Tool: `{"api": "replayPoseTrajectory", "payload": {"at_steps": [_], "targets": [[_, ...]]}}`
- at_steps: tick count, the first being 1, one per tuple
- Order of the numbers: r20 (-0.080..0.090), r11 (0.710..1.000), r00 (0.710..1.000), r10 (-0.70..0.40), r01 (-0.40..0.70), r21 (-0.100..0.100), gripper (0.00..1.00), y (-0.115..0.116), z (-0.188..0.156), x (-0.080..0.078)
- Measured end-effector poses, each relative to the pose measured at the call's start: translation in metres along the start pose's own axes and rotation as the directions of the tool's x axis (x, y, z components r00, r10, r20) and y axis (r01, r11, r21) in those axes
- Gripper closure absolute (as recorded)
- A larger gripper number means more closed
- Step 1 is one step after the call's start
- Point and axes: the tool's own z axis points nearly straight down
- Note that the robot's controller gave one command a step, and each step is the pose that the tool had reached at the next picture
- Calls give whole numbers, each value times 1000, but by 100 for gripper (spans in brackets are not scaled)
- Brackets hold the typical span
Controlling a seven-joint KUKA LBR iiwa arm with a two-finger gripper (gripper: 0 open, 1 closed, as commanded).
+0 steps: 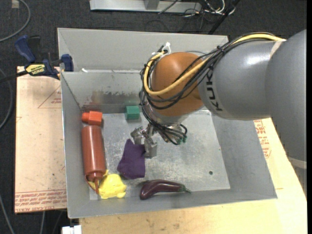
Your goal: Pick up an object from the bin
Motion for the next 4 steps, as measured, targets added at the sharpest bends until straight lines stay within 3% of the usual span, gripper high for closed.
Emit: {"api": "replayPoseTrajectory", "payload": {"at_steps": [1, 2, 3, 4], "targets": [[10, 998, 997, 70, -70, 1, 100, 2, -68, -10], [10, 997, 997, 71, -71, 0, 100, 2, -68, -10], [5, 999, 999, 45, -45, -1, 100, 4, -113, -14], [18, 988, 988, 155, -155, -1, 100, 24, -282, -19]]}}
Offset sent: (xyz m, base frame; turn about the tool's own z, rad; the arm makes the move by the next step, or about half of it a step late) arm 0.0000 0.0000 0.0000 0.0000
